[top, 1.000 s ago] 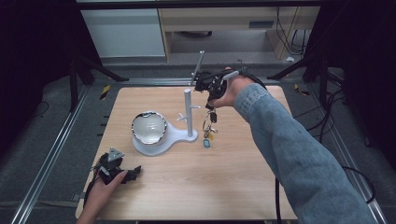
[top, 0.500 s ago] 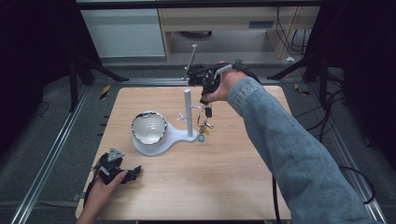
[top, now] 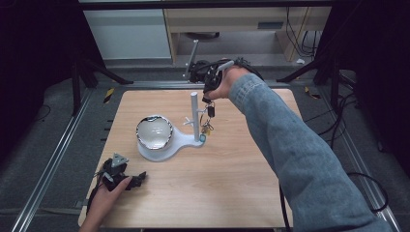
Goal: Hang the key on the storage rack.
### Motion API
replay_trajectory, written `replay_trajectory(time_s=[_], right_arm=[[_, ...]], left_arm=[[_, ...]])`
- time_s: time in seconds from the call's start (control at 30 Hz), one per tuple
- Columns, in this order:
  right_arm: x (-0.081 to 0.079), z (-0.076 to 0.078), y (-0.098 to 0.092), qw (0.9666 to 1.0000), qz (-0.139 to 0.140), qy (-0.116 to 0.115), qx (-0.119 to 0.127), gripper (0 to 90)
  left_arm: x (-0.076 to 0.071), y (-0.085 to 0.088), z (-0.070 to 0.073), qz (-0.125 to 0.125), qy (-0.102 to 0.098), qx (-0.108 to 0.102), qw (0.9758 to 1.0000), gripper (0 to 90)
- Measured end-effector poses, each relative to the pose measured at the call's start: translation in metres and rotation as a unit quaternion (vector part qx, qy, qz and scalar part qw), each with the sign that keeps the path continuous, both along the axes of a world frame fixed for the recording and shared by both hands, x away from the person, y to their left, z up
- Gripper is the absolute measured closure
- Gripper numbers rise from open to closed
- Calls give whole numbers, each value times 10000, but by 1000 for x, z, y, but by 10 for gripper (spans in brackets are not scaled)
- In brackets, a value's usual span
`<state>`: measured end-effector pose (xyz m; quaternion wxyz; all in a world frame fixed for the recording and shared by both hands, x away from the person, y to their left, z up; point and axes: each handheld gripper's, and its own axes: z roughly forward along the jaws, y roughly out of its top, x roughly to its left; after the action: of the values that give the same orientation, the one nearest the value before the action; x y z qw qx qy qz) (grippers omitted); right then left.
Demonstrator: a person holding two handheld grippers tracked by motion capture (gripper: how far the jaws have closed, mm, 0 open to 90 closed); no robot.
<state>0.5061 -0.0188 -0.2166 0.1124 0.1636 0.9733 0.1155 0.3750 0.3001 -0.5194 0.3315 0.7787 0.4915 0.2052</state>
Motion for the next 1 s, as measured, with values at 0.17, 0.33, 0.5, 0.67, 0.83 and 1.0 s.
replay_trajectory(time_s=[0.17,0.33,0.5,0.67,0.83,1.0], right_arm=[[6,-6,3,10000,-11,57,6,886],[9,-12,3,9999,-18,103,44,885],[11,-16,0,9998,-50,113,146,884],[14,-23,-4,9996,-110,105,232,884],[16,-29,-5,9995,-173,103,239,883],[20,-36,-7,9993,-205,172,249,883]], left_arm=[[0,0,0,-1,-1,1,10000,0],[0,0,0,-2,0,1,10000,0],[0,0,0,-1,-1,2,10000,0],[0,0,0,0,-1,1,10000,0],[0,0,0,-2,0,2,10000,0],[0,0,0,-3,0,3,10000,0]])
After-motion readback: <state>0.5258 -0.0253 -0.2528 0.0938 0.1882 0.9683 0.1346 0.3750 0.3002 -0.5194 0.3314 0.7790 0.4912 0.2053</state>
